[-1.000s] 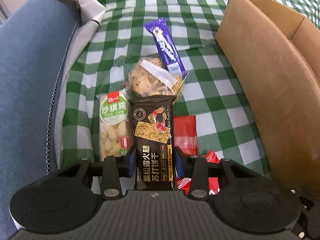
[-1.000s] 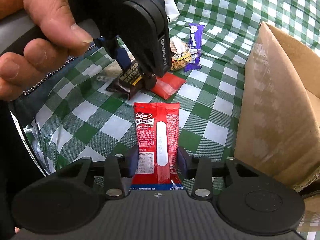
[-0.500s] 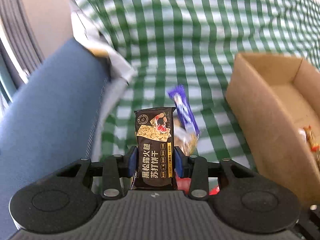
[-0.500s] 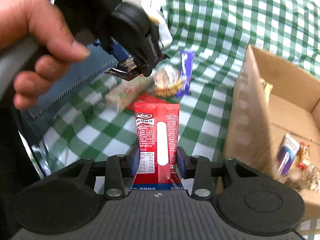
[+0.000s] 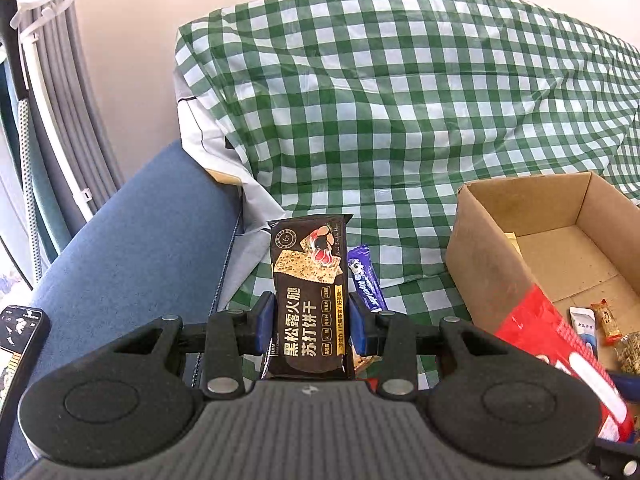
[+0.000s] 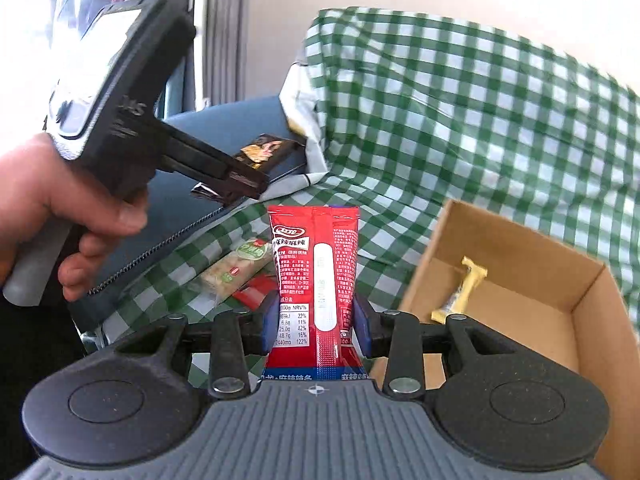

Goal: Organize snacks
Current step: 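Carry the dark bar with left tool while right tool carries red wafer pack over box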

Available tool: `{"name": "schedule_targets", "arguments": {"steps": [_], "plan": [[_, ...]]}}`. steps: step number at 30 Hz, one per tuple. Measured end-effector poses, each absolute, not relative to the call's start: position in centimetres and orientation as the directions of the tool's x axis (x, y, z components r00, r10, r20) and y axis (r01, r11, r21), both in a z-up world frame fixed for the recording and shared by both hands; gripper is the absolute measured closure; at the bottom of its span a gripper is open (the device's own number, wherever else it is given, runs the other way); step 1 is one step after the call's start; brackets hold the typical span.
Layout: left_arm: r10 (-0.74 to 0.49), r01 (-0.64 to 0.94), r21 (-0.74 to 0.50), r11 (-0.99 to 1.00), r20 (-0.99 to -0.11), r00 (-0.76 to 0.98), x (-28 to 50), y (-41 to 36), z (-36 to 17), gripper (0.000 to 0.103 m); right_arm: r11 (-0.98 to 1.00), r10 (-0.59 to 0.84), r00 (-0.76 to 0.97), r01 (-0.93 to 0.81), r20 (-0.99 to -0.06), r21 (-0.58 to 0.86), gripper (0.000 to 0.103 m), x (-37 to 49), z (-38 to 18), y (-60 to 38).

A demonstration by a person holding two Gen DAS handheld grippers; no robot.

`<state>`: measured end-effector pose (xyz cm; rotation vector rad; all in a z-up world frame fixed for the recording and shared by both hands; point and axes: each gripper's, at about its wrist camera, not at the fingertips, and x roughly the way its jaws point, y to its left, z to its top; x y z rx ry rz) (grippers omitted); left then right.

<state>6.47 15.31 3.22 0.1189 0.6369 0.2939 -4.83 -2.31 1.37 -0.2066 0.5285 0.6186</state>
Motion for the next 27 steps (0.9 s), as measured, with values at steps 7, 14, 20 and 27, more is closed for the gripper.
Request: {"name": "schedule_targets", "arguments": {"steps": [7, 14, 20, 27], "plan": [[0.31, -0.241, 0.196, 0.951, -0.555, 0.772, 6.2, 15.1, 3.0, 0.061, 0.784, 0.545, 0.684, -0.621, -0.484, 0.005, 0.063, -5.2, 0.8, -2.8], [0.332, -0.274, 0.188, 0.943, -0.532, 0.778, 6.4, 15.1, 3.2, 0.061, 0.792, 0.563, 0.685, -0.608, -0.462, 0.062, 0.063, -4.8, 0.9, -3.8], [0.34, -0.287, 0.183, 0.94, -0.506, 0.793, 6.8, 14.5, 3.3, 0.061, 0.809, 0.555, 0.716, -0.584, -0.423, 0.073, 0.063, -4.7, 1.4, -4.7], [0.321, -0.264, 0.186, 0.946, -0.453, 0.832, 7.0, 12.6, 3.4, 0.061, 0.857, 0.501, 0.775, -0.508, -0.386, 0.092, 0.063, -3.7, 1.7, -6.8]]}}
